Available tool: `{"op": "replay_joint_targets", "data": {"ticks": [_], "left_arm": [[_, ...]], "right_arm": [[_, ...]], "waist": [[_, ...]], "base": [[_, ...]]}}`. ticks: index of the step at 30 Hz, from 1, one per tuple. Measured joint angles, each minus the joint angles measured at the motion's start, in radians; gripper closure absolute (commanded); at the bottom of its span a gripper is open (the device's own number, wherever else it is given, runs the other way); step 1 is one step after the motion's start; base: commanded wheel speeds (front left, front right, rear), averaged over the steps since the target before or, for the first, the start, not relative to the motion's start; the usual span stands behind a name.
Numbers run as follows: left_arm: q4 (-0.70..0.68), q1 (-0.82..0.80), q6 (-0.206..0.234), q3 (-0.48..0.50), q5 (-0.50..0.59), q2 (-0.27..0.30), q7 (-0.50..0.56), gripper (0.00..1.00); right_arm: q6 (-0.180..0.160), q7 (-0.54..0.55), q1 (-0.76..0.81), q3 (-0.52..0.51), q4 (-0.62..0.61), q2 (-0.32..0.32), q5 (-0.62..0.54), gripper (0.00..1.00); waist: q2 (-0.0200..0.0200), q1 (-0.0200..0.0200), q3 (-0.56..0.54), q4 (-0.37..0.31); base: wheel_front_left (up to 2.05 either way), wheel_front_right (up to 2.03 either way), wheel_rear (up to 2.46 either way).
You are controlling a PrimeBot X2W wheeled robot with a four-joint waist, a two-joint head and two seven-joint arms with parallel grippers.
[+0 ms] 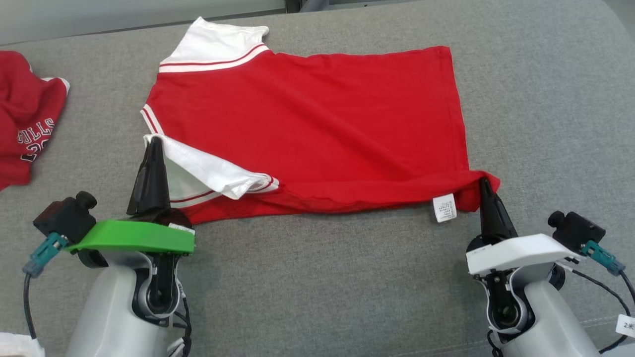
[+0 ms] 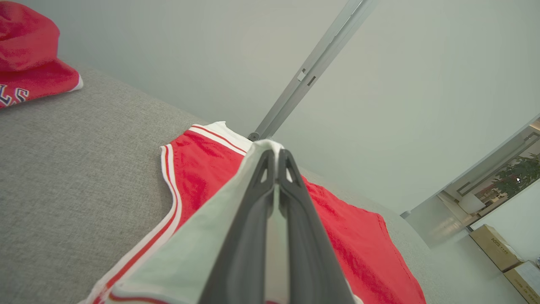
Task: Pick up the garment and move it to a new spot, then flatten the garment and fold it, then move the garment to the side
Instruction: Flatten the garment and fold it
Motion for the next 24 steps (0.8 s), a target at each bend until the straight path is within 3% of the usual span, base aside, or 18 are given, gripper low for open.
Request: {"op": "replay_joint_targets", "data": {"ticks": [14,16,18,19,20,21,22,24], "left_arm": [[0.114,-0.116,0.000,0.064,0.082,-0.053,0.000,1.00],[0.114,-0.131,0.000,0.082,0.094,-0.058,0.000,1.00],[0.119,-0.147,0.000,0.092,0.109,-0.062,0.000,1.00],[0.123,-0.153,0.000,0.094,0.109,-0.064,0.000,1.00],[0.129,-0.158,0.000,0.097,0.117,-0.066,0.000,1.00],[0.136,-0.162,0.000,0.105,0.125,-0.069,0.000,0.76],[0.141,-0.165,0.000,0.112,0.130,-0.069,0.000,0.58],[0.150,-0.170,0.000,0.118,0.137,-0.071,0.000,0.00]], "right_arm": [[0.000,0.000,-0.146,0.034,0.144,0.000,0.009,1.00],[0.000,0.000,-0.159,0.037,0.146,0.000,0.010,0.86],[0.000,0.000,-0.176,0.041,0.152,0.000,0.004,0.53],[0.000,0.000,-0.184,0.047,0.160,0.000,-0.002,0.18],[0.000,0.000,-0.191,0.050,0.166,0.000,-0.007,0.00],[0.000,0.000,-0.197,0.051,0.169,0.001,-0.015,0.00],[0.000,0.000,-0.204,0.054,0.172,0.000,-0.021,0.00],[0.000,0.000,-0.215,0.055,0.170,0.001,-0.032,0.00]], "waist": [[0.0000,0.0000,0.068,-0.012],[0.0000,0.0000,0.070,-0.013],[0.0000,0.0000,0.072,-0.016],[0.0000,0.0001,0.072,-0.017],[0.0000,0.0000,0.072,-0.018],[0.0000,0.0000,0.071,-0.020],[0.0000,0.0000,0.070,-0.021],[0.0000,0.0000,0.068,-0.023]], "base": [[0.00,0.00,0.00],[0.00,0.00,0.00],[0.00,0.00,0.00],[0.00,0.00,0.00],[0.00,0.00,0.00],[0.00,0.00,0.00],[0.00,0.00,0.00],[0.00,0.00,0.00]]}}
